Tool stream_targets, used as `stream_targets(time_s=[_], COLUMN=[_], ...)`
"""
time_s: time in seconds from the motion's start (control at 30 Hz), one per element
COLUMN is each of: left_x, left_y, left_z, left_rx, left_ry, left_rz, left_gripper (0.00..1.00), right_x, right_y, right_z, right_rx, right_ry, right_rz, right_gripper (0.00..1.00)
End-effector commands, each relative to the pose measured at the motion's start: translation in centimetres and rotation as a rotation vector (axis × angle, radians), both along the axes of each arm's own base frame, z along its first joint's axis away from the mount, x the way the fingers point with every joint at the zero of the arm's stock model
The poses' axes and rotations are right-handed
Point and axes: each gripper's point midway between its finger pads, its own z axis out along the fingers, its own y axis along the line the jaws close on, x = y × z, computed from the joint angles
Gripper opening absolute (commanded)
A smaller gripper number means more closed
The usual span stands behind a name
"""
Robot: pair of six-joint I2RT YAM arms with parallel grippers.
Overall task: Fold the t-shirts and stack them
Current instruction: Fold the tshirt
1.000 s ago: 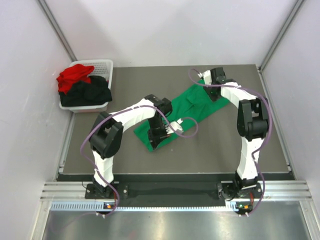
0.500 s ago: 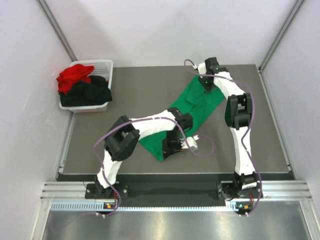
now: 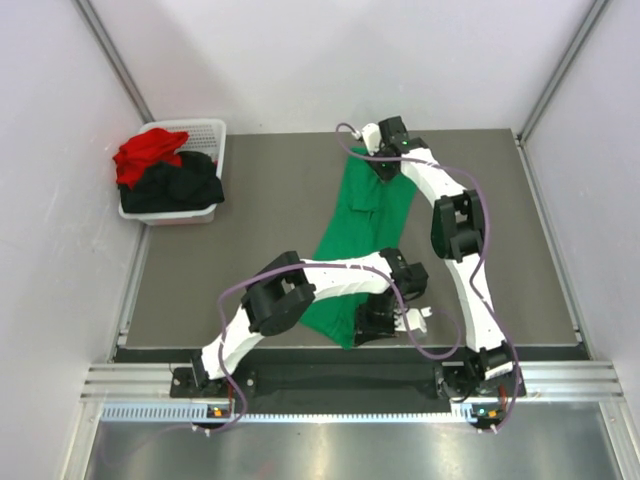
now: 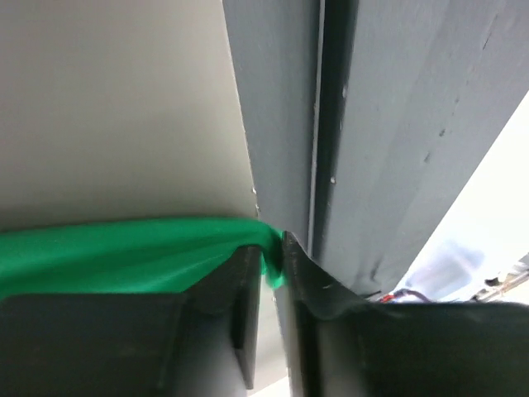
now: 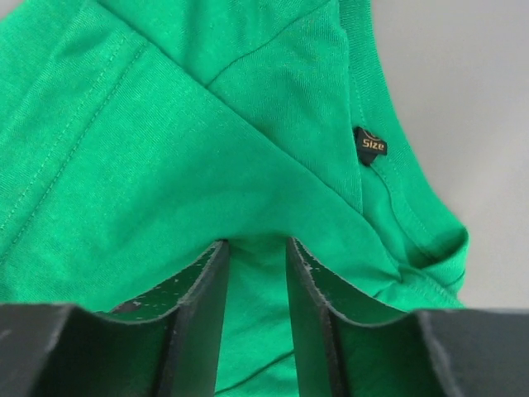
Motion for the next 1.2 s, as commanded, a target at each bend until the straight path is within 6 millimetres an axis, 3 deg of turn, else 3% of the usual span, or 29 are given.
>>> stream_targets(time_s=[0.0, 0.07, 0.13, 0.17, 0.2, 0.27, 0.3, 0.37, 0.47, 0.57, 0.67, 0.77, 1.07, 1.17], left_x=[-1.4, -0.6, 0.9, 1.4, 2.6, 4.2, 5.0, 6.4, 6.9, 7.7, 7.9, 7.7, 6.9, 6.9], left_y=[0.3, -0.9, -1.6, -1.8, -1.9, -2.6, -2.8, -2.8, -1.3, 0.1, 1.1, 1.1, 0.8, 0.3], left_z=[2.7, 4.3, 5.8, 7.0, 7.7, 9.8, 10.3, 10.6, 8.4, 5.6, 3.7, 2.1, -1.4, -2.6], left_rx=[0.052, -0.011, -0.056, -0.088, -0.098, -0.164, -0.183, -0.215, -0.169, -0.147, -0.139, -0.147, -0.118, -0.096], left_ry=[0.044, -0.011, -0.097, -0.133, -0.198, -0.272, -0.301, -0.325, -0.273, -0.250, -0.226, -0.186, -0.131, -0.107], left_rz=[0.024, 0.017, 0.011, 0.011, 0.009, 0.022, 0.031, 0.060, 0.080, 0.108, 0.133, 0.155, 0.209, 0.225], left_gripper=[0.28, 0.35, 0.36, 0.36, 0.36, 0.37, 0.37, 0.37, 0.36, 0.34, 0.33, 0.33, 0.32, 0.31], right_x=[0.7, 0.8, 0.3, 0.4, -0.1, -0.4, -1.0, -1.8, -3.6, -5.5, -6.4, -6.2, -4.9, -4.0], right_y=[1.1, -1.0, -2.6, -4.5, -5.5, -7.6, -8.1, -8.5, -8.3, -7.7, -6.9, -6.6, -6.3, -6.6], right_z=[3.8, 5.4, 8.2, 9.2, 11.4, 13.4, 14.9, 15.4, 14.0, 10.4, 8.4, 6.3, 3.2, 1.4], right_rx=[0.064, 0.052, 0.063, 0.071, 0.092, 0.115, 0.134, 0.144, 0.147, 0.145, 0.131, 0.124, 0.086, 0.049], right_ry=[-0.090, -0.121, -0.154, -0.165, -0.193, -0.220, -0.239, -0.235, -0.174, -0.076, -0.029, 0.007, 0.040, 0.051], right_rz=[-0.003, -0.045, -0.072, -0.109, -0.138, -0.189, -0.208, -0.212, -0.186, -0.176, -0.154, -0.157, -0.158, -0.164], right_gripper=[0.38, 0.39, 0.40, 0.41, 0.42, 0.42, 0.42, 0.42, 0.43, 0.42, 0.42, 0.41, 0.40, 0.40])
